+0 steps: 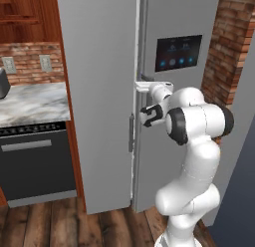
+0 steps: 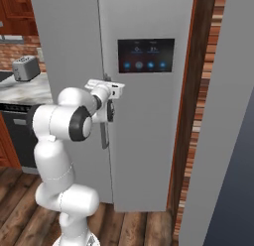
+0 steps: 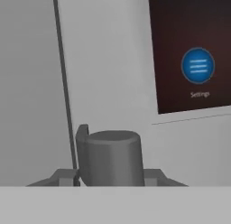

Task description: Retrieve the steak from the fridge and place it on the saucepan with marinade on the stove.

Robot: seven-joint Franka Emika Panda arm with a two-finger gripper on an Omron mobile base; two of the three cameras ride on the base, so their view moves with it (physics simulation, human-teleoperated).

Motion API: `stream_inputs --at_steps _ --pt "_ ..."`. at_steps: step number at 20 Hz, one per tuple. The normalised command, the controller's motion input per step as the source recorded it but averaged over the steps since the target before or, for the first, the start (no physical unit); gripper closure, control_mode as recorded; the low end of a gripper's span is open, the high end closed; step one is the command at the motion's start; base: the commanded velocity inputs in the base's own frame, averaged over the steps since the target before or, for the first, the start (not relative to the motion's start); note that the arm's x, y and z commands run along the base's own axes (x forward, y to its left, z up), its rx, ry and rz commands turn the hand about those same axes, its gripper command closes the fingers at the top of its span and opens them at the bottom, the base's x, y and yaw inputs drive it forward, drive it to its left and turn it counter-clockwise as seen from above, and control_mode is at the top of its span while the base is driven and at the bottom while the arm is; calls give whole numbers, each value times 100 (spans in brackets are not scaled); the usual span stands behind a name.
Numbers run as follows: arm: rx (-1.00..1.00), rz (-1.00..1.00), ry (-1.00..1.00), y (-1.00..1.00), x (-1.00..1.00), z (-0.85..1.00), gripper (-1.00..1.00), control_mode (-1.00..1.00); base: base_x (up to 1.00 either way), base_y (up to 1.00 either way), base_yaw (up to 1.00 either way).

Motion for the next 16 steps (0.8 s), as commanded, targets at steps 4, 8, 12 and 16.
stream_inputs --at_steps 4,8,12,16 --pt "0 0 0 -65 -51 0 100 -100 0 0 0" --pt "0 0 0 -64 -53 0 100 -100 0 0 0" --pt "0 0 0 -60 -51 0 100 -100 0 0 0" --pt "0 0 0 -65 -54 0 100 -100 0 0 0"
